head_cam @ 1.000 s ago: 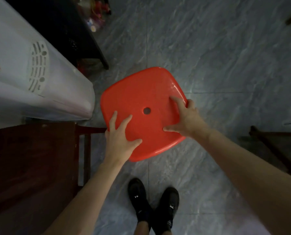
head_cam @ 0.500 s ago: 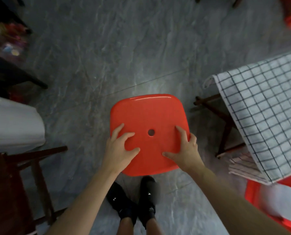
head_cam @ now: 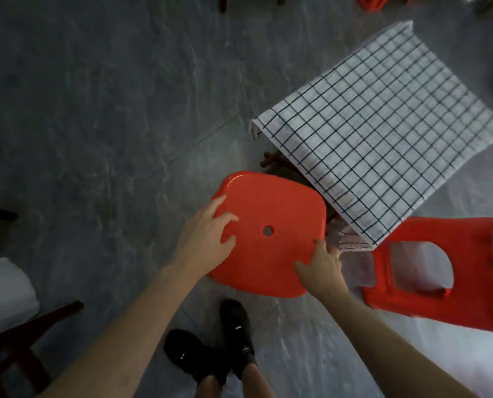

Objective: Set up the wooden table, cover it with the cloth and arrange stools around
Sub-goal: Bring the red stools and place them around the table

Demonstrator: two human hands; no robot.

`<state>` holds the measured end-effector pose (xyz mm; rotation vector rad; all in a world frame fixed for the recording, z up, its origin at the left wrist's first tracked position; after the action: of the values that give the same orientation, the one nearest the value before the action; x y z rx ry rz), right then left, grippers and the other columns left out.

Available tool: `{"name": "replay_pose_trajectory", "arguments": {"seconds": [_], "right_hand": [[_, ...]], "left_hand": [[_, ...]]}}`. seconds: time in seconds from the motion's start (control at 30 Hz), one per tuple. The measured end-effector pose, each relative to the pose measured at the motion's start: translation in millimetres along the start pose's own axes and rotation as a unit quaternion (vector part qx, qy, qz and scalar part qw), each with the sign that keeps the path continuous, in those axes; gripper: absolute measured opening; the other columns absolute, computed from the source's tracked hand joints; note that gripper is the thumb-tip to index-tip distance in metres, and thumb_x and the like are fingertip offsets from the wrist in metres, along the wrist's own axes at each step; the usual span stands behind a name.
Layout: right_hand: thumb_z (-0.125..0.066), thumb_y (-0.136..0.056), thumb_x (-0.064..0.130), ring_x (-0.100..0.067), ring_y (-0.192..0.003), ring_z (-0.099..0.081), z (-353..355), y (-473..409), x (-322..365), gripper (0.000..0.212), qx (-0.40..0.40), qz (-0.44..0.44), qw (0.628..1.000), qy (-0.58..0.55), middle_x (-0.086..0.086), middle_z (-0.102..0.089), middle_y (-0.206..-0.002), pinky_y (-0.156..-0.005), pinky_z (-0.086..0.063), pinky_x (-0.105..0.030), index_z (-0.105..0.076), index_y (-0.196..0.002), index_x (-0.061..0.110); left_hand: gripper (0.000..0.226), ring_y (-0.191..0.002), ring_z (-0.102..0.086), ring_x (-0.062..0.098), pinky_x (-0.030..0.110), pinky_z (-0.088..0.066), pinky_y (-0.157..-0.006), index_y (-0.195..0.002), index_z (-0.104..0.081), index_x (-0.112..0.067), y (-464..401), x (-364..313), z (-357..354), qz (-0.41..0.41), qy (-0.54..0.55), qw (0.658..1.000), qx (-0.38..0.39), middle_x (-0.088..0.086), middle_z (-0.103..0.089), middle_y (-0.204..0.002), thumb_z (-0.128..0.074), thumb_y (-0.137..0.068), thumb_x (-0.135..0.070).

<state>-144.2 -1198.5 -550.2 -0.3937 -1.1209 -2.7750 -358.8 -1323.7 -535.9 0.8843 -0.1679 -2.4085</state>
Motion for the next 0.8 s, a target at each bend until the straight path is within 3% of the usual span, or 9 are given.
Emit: {"name": "replay_pose_trajectory", "arguments": {"seconds": [0.17, 0.3, 0.53, 0.67, 0.8], "right_hand": [[-0.059, -0.082, 0.031, -0.032, -0.133, -0.034, 110.8, 47.7, 54.1, 0.071, -0.079, 0.143, 0.987, 0.008, -0.01, -0.031, -0.146, -0.103, -0.04, -0.048, -0.029, -0.145, 0.021], [-0.057, -0.085, 0.031, -0.027, -0.134, -0.036, 214.4, 102.7, 79.4, 0.065, -0.165, 0.202, 0.965, 0.021, -0.005, -0.034, -0.146, -0.104, -0.041, -0.048, -0.033, -0.144, 0.021], [-0.06, -0.085, 0.037, -0.028, -0.142, -0.027, 384.7, 198.8, 69.8, 0.072, -0.214, 0.197, 0.955, 0.058, -0.007, -0.024, -0.155, -0.112, -0.033, -0.049, -0.029, -0.148, 0.024], [-0.06, -0.084, 0.042, -0.029, -0.142, -0.025, 470.9, 263.3, 55.1, 0.073, -0.301, 0.175, 0.935, 0.069, -0.007, -0.022, -0.156, -0.111, -0.033, -0.053, -0.028, -0.149, 0.027], [-0.059, -0.089, 0.043, -0.027, -0.145, -0.019, 524.7, 318.5, 44.6, 0.073, -0.352, 0.165, 0.919, 0.065, -0.005, -0.014, -0.161, -0.115, -0.029, -0.045, -0.024, -0.151, 0.029]], "left_hand": [[0.048, -0.139, -0.031, 0.024, 0.043, -0.028, -0.113, -0.133, -0.055, -0.032, -1.0, -86.5, 83.4, -0.059, -0.143, 0.988, 0.021, 0.0, -0.022, -0.159, -0.063, -0.086, -0.04], [0.053, -0.141, -0.029, 0.027, 0.047, -0.028, -0.114, -0.134, -0.055, -0.032, -1.6, -182.9, 156.3, -0.15, -0.182, 0.972, -0.002, 0.0, -0.024, -0.159, -0.064, -0.083, -0.042], [0.061, -0.143, -0.028, 0.03, 0.049, -0.03, -0.113, -0.139, -0.051, -0.027, 17.5, -357.3, 266.7, -0.293, -0.216, 0.929, -0.06, 0.004, -0.023, -0.16, -0.067, -0.082, -0.042], [0.071, -0.149, -0.01, 0.022, 0.046, -0.022, -0.118, -0.15, -0.03, -0.032, 34.3, -444.6, 313.5, -0.352, -0.24, 0.903, -0.065, -0.002, -0.002, -0.164, -0.058, -0.088, -0.049], [0.075, -0.15, 0.0, 0.018, 0.045, -0.014, -0.121, -0.154, -0.014, -0.037, 59.9, -509.0, 352.5, -0.399, -0.237, 0.88, -0.103, -0.005, 0.005, -0.164, -0.052, -0.09, -0.052]]}}
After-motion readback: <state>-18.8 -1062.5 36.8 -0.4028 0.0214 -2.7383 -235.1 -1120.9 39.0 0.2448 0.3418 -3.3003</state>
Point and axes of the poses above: each hand's wrist, its own y-axis away from the middle knuckle, its own z-axis out of the back of the hand, x = y × z, the point moved 4 cm from there along -y, towards the middle knuckle
